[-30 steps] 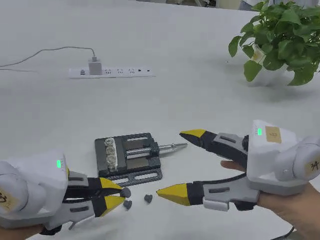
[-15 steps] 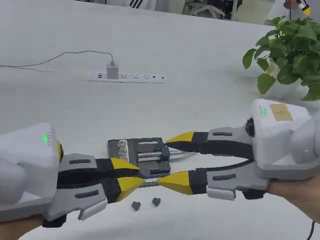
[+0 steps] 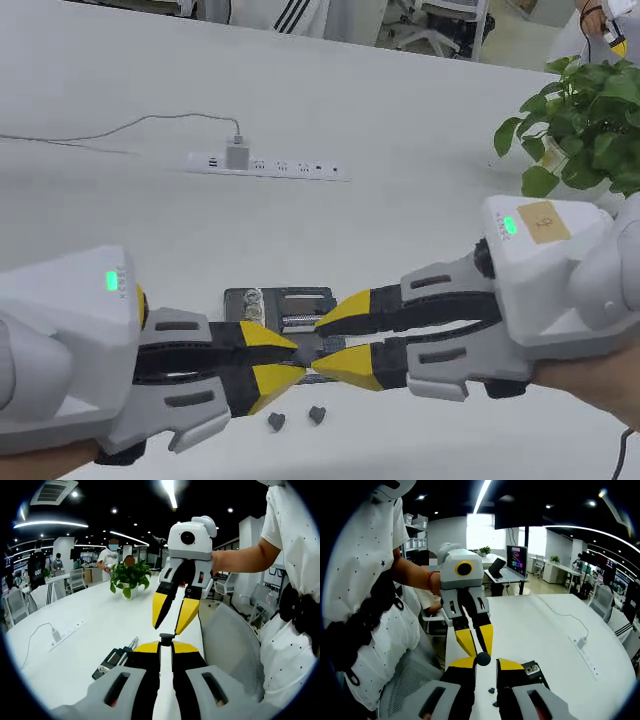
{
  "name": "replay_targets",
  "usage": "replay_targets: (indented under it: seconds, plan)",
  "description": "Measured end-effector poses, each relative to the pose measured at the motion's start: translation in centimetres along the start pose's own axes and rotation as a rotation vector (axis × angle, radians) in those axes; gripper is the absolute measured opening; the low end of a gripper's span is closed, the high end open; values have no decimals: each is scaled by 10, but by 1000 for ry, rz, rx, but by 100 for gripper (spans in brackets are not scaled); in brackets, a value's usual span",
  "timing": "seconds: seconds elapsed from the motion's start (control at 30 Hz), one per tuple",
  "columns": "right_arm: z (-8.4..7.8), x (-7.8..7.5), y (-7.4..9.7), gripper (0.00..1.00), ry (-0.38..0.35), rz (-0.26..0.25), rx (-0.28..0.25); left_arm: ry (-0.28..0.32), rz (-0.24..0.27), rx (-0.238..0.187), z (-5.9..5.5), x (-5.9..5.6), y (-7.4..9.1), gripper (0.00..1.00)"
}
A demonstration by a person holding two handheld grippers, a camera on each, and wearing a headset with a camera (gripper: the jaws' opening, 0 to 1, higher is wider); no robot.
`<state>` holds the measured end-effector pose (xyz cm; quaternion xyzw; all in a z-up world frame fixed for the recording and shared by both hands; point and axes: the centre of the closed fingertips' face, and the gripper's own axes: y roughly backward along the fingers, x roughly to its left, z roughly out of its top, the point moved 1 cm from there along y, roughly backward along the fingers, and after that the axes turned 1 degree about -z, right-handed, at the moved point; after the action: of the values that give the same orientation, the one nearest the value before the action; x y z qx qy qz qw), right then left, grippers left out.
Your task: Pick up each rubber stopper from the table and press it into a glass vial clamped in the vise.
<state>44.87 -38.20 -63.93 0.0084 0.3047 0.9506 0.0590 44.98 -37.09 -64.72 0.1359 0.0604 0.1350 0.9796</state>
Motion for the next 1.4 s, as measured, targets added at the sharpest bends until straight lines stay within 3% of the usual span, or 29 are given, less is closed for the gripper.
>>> replay_targets:
  seconds: [0.17,0.27,1.4]
  plan:
    - [2,4,0,15,-3,21,1,3,-1,-4,0,1,1,4]
    - [3,6,-1,10,19,28,7,-2,-5,-5,1,1,1,4]
    - [-2,9,-4,8,47,65,40,-27,-65,25,-2,-3,1,4]
